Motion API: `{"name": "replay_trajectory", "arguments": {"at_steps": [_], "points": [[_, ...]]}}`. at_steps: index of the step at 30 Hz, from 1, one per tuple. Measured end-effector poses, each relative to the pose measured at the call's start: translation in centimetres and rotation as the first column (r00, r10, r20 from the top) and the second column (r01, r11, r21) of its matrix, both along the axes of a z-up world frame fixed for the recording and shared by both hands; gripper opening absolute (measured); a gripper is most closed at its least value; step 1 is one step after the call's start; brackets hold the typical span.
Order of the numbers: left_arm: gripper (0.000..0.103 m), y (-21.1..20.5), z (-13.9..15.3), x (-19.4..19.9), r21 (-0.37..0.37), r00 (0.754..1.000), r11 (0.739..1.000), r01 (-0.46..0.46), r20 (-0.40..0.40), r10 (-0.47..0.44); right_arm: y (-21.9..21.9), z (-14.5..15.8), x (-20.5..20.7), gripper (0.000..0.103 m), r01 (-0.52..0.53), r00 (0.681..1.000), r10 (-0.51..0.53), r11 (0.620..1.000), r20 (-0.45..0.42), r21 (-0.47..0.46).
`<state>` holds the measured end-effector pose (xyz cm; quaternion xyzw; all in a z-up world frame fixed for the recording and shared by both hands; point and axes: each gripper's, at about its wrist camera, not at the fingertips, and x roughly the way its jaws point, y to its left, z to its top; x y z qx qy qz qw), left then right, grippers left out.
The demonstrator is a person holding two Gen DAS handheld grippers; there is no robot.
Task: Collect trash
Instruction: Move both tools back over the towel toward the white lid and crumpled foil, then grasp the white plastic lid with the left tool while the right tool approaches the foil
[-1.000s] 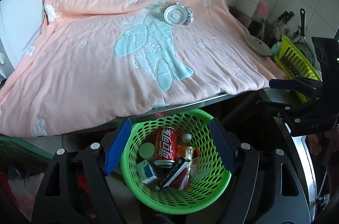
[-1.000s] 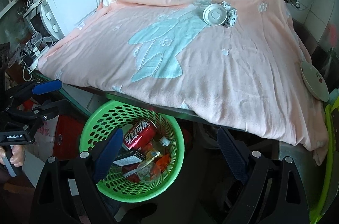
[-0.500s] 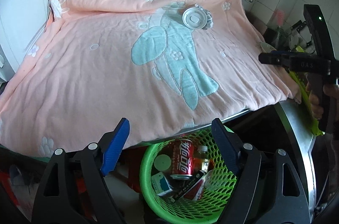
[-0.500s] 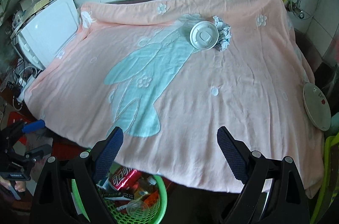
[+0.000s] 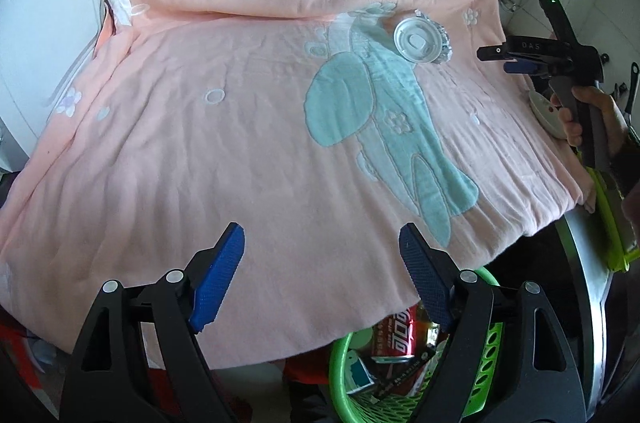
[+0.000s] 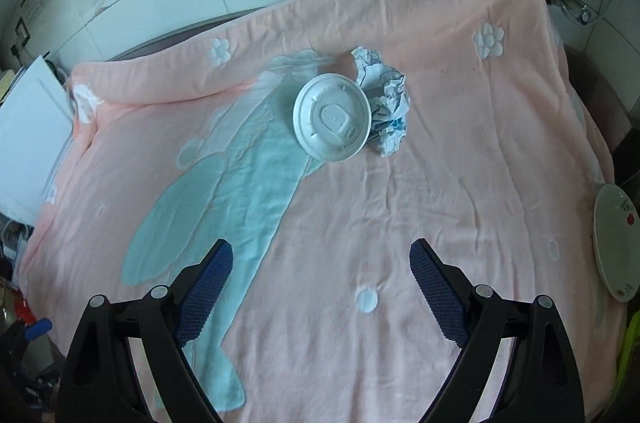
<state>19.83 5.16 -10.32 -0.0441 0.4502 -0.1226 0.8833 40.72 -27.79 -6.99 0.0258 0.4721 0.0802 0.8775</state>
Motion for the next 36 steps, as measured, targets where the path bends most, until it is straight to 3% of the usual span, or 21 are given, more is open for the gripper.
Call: {"name": "replay_trajectory", "arguments": {"at_steps": [8, 14, 19, 26, 29, 36], "points": [[0.079, 1.0, -1.1, 2.8, 0.006, 1.0, 1.0, 0.008, -0.024, -0.008, -2.0, -1.8, 6.6, 0.083, 0.105, 0.994, -0.104, 0.991, -0.012, 0.082], [0.079, 1.5, -1.9, 4.1, 0.018, 0.999, 1.0, 0.021, -0.041, -0.02, -2.9, -3.2, 10.3, 0.08, 0.141, 0.99, -0.14, 0.988, -0.012, 0.067], [0.079, 2.3, -2.5, 4.7, 0.021, 0.998, 1.0, 0.017, -0.056, -0.015, -3.6, -4.6, 12.6, 0.079, 0.168, 0.986, -0.165, 0.979, -0.03, 0.113], [0.079, 3.0, -3.1, 5.2, 0.027, 0.998, 0.999, 0.02, -0.067, -0.018, -4.1, -6.3, 14.4, 0.062, 0.185, 0.982, -0.177, 0.965, -0.061, 0.183], [0.079, 3.3, -3.0, 5.4, 0.026, 0.998, 1.0, 0.011, -0.063, -0.01, -3.6, -6.4, 14.5, 0.05, 0.175, 0.984, -0.169, 0.969, -0.053, 0.177], [0.079, 3.2, -2.2, 7.0, 0.012, 0.999, 1.0, 0.024, -0.039, -0.023, -1.6, -6.3, 13.2, 0.036, 0.12, 0.992, -0.115, 0.984, -0.043, 0.13]]}}
